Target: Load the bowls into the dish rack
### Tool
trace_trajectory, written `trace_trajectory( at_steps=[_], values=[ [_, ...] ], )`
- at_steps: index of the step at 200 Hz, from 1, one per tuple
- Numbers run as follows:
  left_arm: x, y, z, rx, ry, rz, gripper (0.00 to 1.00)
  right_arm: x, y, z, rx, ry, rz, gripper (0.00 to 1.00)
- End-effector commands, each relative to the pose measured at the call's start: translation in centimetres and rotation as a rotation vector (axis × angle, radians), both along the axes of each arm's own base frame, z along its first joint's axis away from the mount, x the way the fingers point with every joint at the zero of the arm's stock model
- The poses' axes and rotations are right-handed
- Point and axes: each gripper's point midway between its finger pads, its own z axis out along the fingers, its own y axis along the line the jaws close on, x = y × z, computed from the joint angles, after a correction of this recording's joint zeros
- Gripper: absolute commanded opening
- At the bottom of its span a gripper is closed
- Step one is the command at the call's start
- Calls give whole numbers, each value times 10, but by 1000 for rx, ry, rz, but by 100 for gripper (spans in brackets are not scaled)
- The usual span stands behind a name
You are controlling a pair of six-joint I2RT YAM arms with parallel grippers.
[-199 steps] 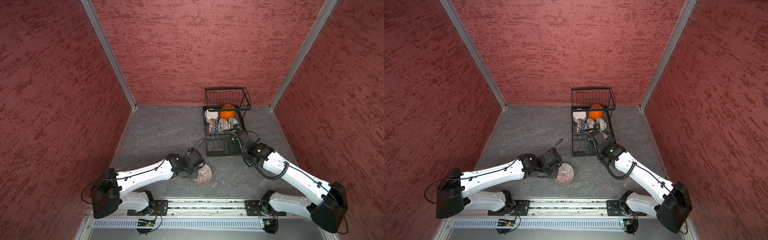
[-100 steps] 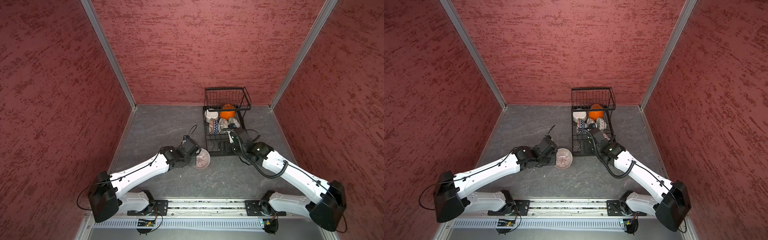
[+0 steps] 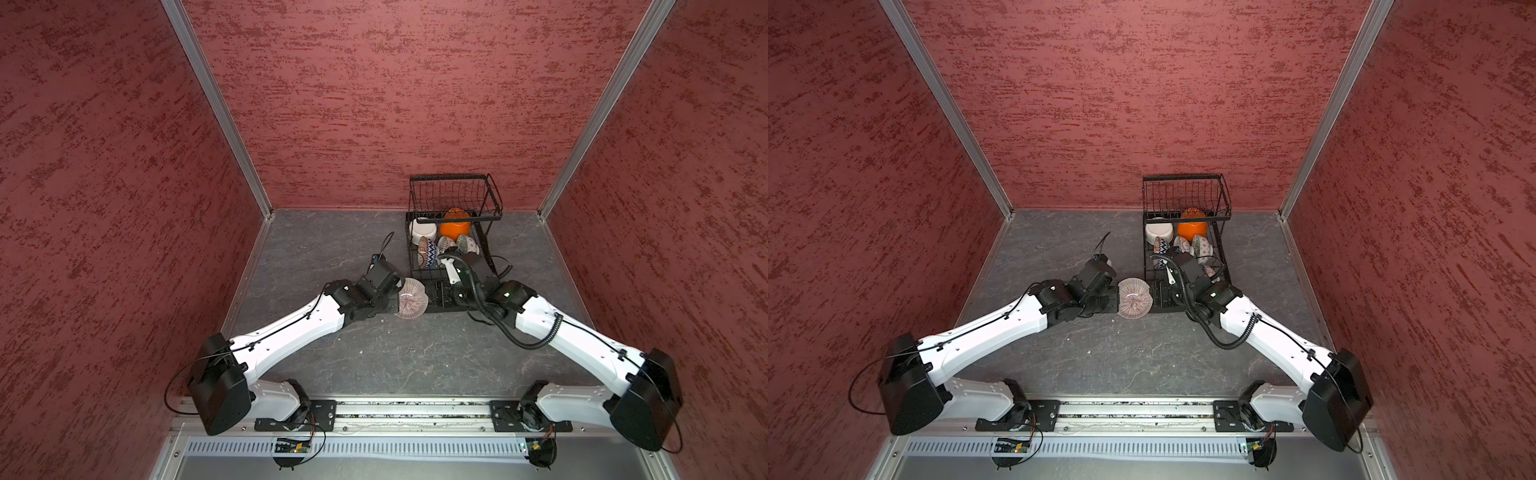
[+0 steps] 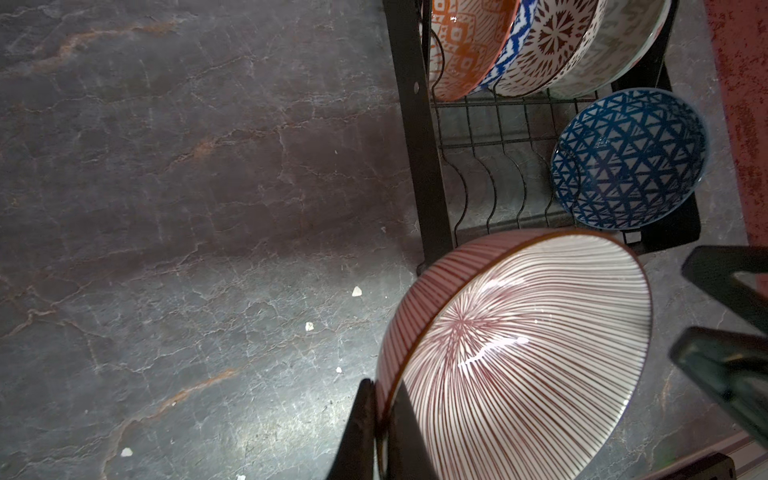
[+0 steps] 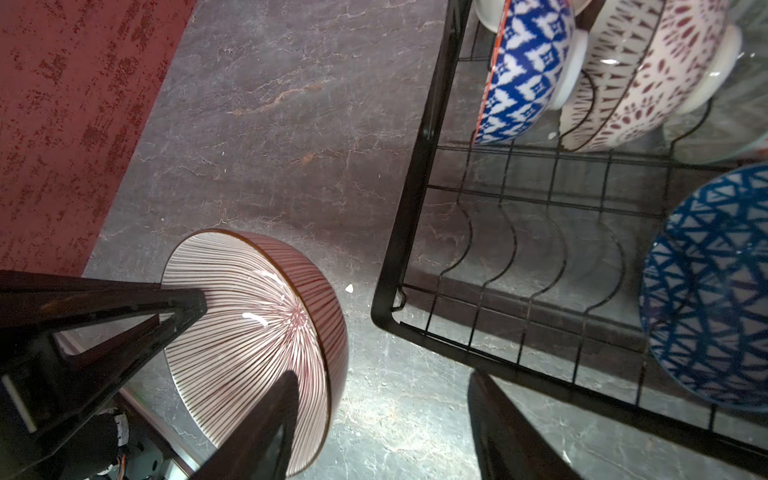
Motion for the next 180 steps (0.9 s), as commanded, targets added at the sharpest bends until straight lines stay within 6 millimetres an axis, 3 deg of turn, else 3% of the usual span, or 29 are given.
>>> trace_trajectory(
  at_steps=[1,180],
  values=[
    [17,-16,23,-69,-67,-16,0,9,9,13,37,-28,-13,62],
    [29,-27,12,-95,-32,-32,0,30,12,-12,-41,-3,-63,12]
  ],
)
